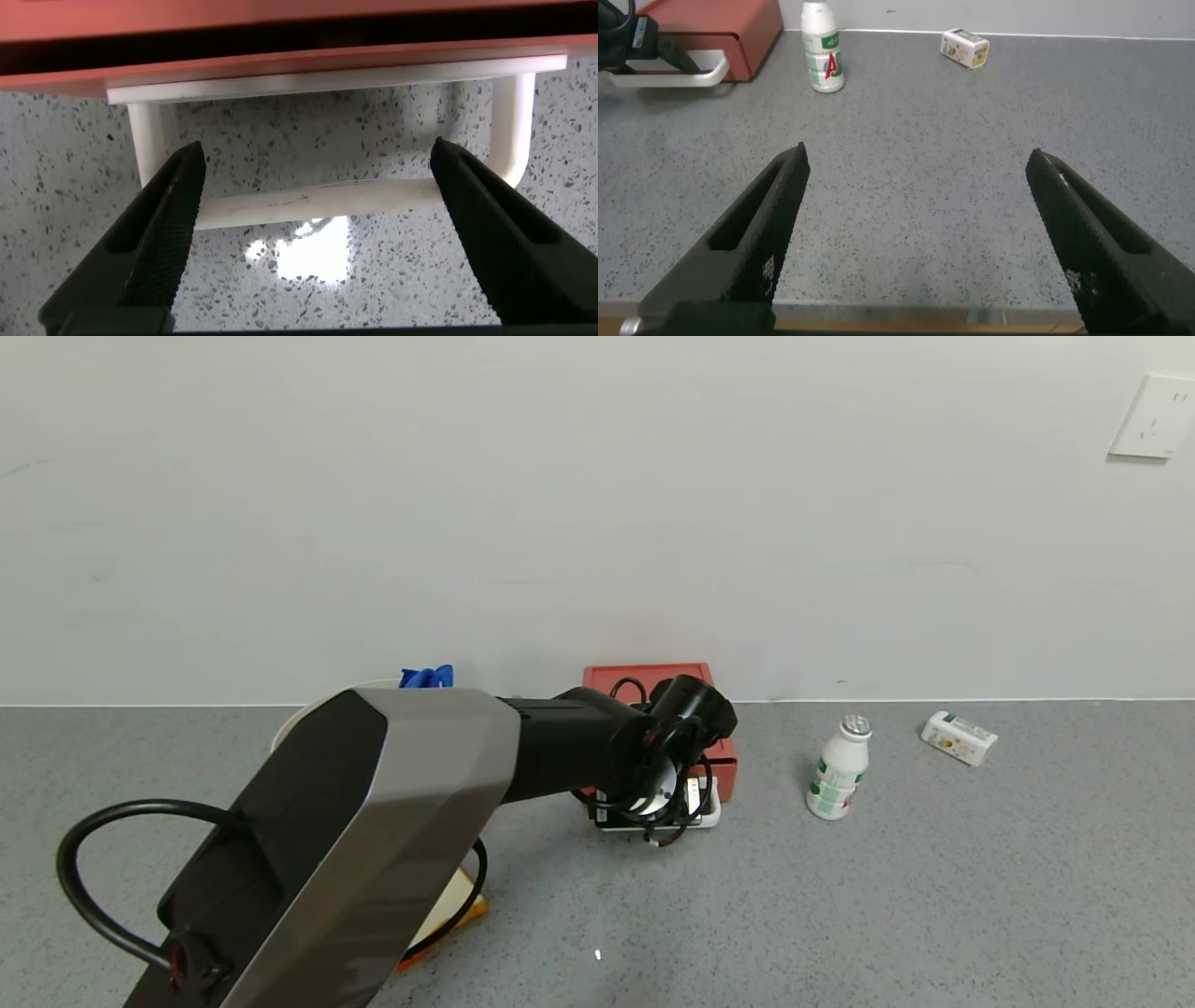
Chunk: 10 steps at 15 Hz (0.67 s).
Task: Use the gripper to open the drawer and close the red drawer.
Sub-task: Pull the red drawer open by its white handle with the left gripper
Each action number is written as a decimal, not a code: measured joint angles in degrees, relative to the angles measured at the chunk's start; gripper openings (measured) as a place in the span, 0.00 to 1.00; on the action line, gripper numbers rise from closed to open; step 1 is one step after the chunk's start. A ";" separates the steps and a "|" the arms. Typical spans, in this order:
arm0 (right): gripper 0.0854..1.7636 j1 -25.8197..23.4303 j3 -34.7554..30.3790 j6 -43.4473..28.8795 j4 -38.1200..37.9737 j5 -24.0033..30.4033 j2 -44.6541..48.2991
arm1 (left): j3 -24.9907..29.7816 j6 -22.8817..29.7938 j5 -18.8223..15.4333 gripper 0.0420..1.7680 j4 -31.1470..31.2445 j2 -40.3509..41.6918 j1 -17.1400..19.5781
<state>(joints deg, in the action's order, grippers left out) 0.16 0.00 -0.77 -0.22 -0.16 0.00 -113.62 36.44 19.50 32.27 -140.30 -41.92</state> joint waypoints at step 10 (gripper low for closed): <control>0.97 0.00 0.00 0.00 0.00 -0.02 0.00 | 0.50 10.00 -0.88 0.97 10.03 0.85 -2.47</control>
<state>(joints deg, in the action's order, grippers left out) 0.16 0.00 -0.77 -0.22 -0.18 0.00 -113.12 46.43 18.63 42.30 -139.45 -44.40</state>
